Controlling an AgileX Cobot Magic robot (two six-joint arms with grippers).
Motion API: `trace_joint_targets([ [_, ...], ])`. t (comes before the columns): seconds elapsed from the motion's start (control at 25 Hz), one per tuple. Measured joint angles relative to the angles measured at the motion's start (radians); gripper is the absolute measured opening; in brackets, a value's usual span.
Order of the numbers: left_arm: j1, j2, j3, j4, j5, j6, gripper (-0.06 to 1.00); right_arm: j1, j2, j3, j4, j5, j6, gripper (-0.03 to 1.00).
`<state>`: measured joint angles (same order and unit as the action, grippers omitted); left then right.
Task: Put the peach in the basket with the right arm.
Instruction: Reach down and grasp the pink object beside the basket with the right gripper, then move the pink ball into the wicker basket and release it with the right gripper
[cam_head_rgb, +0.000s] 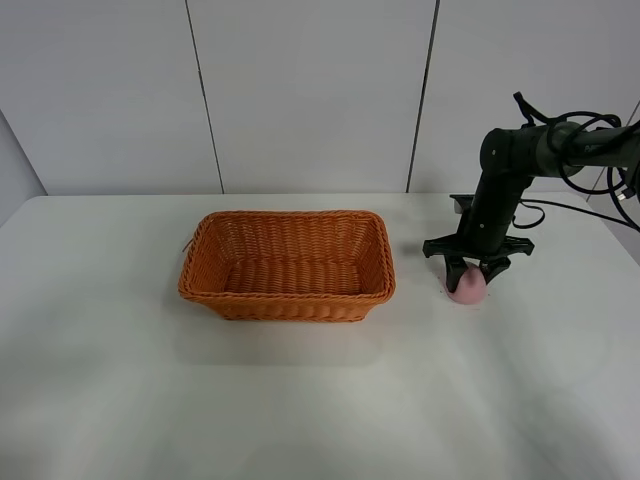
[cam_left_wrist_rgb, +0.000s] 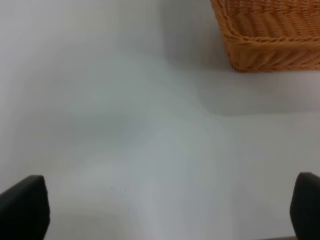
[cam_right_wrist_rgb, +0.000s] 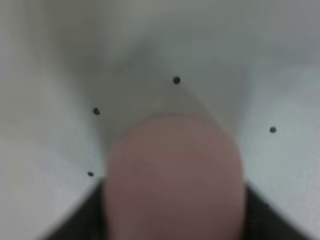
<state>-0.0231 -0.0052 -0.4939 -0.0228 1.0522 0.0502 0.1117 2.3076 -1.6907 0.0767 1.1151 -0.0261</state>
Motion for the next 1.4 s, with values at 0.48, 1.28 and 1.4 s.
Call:
trace_joint_targets([
  [0.48,0.000,0.000,0.000,0.000,0.000,0.000,0.99,0.000,-0.080,-0.097,0.000,0.077,0.000,0.01],
  [1.28,0.000,0.000,0.000,0.000,0.000,0.000,0.99,0.059,-0.374,-0.177,-0.020,0.106,0.000,0.01],
  [1.4,0.000,0.000,0.000,0.000,0.000,0.000,0.99,0.151,-0.376,-0.203,-0.019,0.109,0.000,0.01],
])
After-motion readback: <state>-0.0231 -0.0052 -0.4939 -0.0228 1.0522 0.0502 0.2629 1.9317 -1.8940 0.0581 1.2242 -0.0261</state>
